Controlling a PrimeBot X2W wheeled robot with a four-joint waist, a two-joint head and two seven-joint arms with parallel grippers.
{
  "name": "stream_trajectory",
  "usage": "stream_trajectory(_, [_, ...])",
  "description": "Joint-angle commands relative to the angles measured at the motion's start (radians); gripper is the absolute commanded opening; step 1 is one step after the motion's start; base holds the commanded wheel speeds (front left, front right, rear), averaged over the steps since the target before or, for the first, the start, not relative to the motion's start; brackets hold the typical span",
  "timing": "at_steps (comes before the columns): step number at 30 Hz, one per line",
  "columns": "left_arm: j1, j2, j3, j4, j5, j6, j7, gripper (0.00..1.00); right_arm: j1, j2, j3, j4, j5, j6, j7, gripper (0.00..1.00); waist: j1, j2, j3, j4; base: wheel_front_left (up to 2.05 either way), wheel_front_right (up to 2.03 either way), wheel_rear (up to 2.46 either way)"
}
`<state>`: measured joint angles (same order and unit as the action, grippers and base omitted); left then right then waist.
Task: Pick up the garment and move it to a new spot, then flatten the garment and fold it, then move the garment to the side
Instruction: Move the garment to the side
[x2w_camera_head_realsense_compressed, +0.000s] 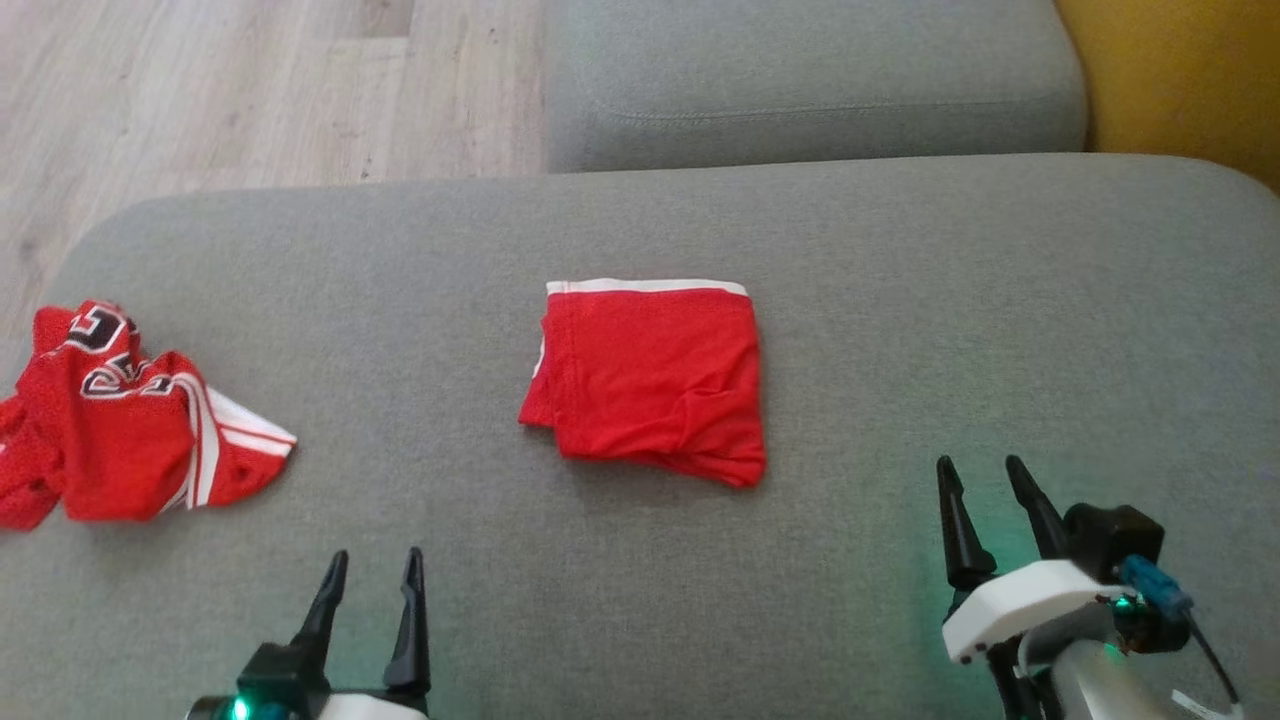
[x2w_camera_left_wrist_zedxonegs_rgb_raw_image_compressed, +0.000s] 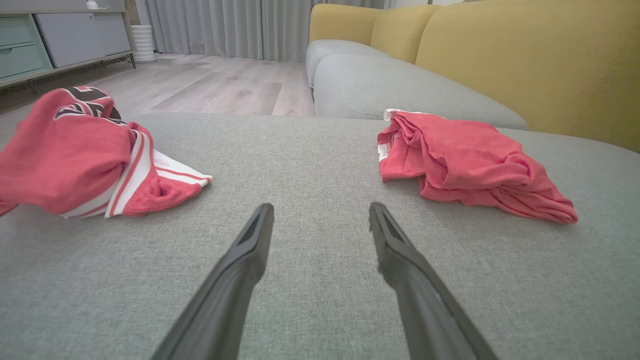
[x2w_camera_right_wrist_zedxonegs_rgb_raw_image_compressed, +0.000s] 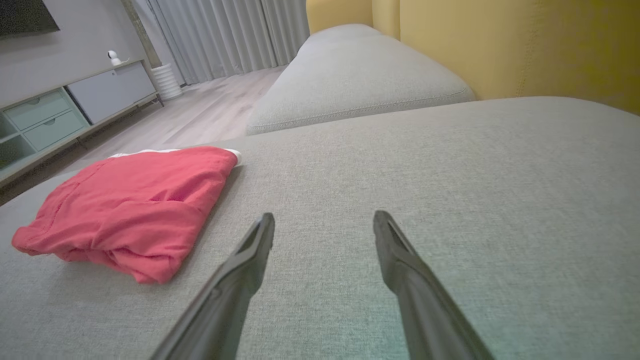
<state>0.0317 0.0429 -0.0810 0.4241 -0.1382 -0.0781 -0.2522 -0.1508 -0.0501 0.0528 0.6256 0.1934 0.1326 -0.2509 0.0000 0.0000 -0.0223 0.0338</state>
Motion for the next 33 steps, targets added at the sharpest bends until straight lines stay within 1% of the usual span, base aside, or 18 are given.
stream_trajectory(1, [-0.036, 0.007, 0.019, -0.029, 0.007, 0.007, -0.01, 1.0, -0.032, 0.0, 0.026, -0.023, -0.009, -0.002, -0.011, 1.0, 0.0, 0.0, 0.008, 0.01, 0.0, 0.0, 0.0])
stream_trajectory(5, [-0.053, 0.007, 0.0, -0.026, -0.006, 0.006, -0.01, 1.0, -0.066, 0.0, 0.058, 0.006, -0.012, -0.002, -0.011, 1.0, 0.0, 0.0, 0.034, 0.048, 0.0, 0.0, 0.0])
stream_trajectory(9, [-0.082, 0.007, -0.033, -0.029, -0.024, 0.002, -0.01, 1.0, -0.168, 0.0, 0.109, 0.125, -0.03, -0.002, -0.011, 1.0, 0.0, 0.0, 0.085, 0.107, 0.0, 0.0, 0.0])
stream_trajectory(12, [-0.108, 0.007, -0.068, -0.026, -0.034, -0.003, -0.01, 1.0, -0.263, 0.0, 0.122, 0.196, -0.039, -0.002, -0.011, 1.0, 0.0, 0.0, 0.126, 0.16, 0.0, 0.0, 0.0])
stream_trajectory(16, [-0.136, 0.007, -0.107, -0.024, -0.047, -0.007, -0.01, 1.0, -0.373, 0.0, 0.101, 0.292, -0.06, -0.002, -0.011, 1.0, 0.0, 0.0, 0.169, 0.229, 0.0, 0.0, 0.0])
stream_trajectory(19, [-0.147, 0.007, -0.122, -0.027, -0.057, -0.005, -0.01, 1.0, -0.434, 0.0, 0.077, 0.372, -0.09, -0.002, -0.011, 1.0, 0.0, 0.0, 0.189, 0.263, 0.0, 0.0, 0.0])
stream_trajectory(23, [-0.156, 0.007, -0.132, -0.028, -0.066, -0.005, -0.01, 1.0, -0.49, 0.0, 0.0, 0.501, -0.151, -0.002, 0.004, 1.0, 0.0, 0.0, 0.205, 0.286, 0.0, 0.0, 0.0])
stream_trajectory(27, [-0.169, 0.007, -0.143, -0.025, -0.072, -0.004, -0.01, 1.0, -0.522, 0.0, -0.009, 0.569, -0.147, -0.002, 0.001, 1.0, 0.0, 0.0, 0.219, 0.287, 0.0, 0.0, 0.0])
stream_trajectory(28, [-0.173, 0.007, -0.144, -0.025, -0.073, -0.004, -0.01, 1.0, -0.527, 0.0, 0.0, 0.58, -0.14, -0.002, -0.001, 0.85, 0.0, 0.0, 0.222, 0.283, 0.0, 0.0, 0.0])
stream_trajectory(29, [-0.178, 0.007, -0.145, -0.025, -0.073, -0.004, -0.01, 1.0, -0.529, 0.0, 0.011, 0.588, -0.129, -0.002, -0.002, 0.4, 0.0, 0.0, 0.223, 0.277, 0.0, 0.0, 0.0])
stream_trajectory(30, [-0.182, 0.007, -0.146, -0.024, -0.072, -0.005, -0.01, 1.0, -0.532, 0.0, 0.025, 0.593, -0.115, -0.002, -0.003, 0.0, 0.0, 0.0, 0.224, 0.271, 0.0, 0.0, 0.0])
stream_trajectory(33, [-0.191, 0.007, -0.145, -0.025, -0.067, -0.008, -0.01, 1.0, -0.535, 0.0, 0.056, 0.593, -0.074, -0.002, -0.007, 0.0, 0.0, 0.0, 0.22, 0.239, 0.0, 0.0, 0.0])
